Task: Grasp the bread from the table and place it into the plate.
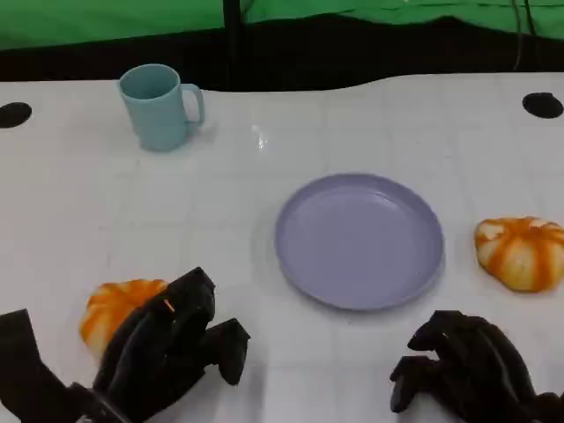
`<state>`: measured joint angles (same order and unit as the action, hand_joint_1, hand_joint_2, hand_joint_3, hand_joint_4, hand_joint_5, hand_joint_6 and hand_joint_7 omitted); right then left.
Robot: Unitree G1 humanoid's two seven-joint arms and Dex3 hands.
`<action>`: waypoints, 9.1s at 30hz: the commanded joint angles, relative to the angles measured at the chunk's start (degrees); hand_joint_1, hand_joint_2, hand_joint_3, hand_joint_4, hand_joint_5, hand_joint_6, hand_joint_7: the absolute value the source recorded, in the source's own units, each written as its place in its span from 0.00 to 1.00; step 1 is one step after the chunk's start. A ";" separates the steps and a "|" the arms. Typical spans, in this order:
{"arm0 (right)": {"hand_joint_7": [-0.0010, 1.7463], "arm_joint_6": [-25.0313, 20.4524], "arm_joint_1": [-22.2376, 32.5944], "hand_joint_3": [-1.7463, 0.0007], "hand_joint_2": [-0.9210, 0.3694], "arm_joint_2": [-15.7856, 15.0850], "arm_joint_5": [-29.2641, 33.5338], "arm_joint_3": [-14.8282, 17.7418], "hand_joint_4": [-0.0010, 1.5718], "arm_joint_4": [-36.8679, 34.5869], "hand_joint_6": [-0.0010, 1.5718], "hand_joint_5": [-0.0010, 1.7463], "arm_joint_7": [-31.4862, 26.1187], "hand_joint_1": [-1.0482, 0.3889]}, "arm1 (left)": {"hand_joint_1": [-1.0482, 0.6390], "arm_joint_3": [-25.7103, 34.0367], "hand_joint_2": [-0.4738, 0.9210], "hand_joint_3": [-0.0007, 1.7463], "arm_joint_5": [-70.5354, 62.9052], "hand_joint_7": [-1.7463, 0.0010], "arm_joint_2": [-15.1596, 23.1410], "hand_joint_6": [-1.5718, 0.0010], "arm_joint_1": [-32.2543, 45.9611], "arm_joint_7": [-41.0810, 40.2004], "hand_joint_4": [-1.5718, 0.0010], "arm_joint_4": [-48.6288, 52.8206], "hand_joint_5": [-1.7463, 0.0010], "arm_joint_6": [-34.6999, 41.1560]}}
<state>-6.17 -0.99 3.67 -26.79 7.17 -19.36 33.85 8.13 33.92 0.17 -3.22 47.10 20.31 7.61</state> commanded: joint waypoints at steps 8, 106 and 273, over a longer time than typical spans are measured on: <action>0.20 0.23 -0.06 1.00 0.14 -0.46 -0.25 0.40 0.99 0.38 1.00 0.44 0.02 0.01 | 0.23 0.32 1.00 0.15 -3.86 0.13 0.64 0.62 0.32 -1.50 0.50 -1.73 0.00 -7.15; 0.20 -0.46 0.01 1.00 0.16 -0.02 -0.17 0.14 0.99 0.76 1.00 0.43 -0.80 0.00 | 0.44 -31.38 1.00 0.25 -85.84 0.40 27.76 0.52 -10.50 -57.18 0.56 4.24 0.00 -11.40; 0.20 -1.06 1.84 1.00 0.14 -1.09 -0.48 0.45 1.00 3.20 1.00 0.42 0.84 0.01 | 0.22 -8.84 1.00 0.15 5.59 0.00 4.51 0.59 6.17 -5.28 0.45 -10.13 0.00 -2.86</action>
<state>-7.52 0.47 3.56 -26.82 7.14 -16.70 34.28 -2.12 38.86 4.06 3.41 40.25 9.80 2.74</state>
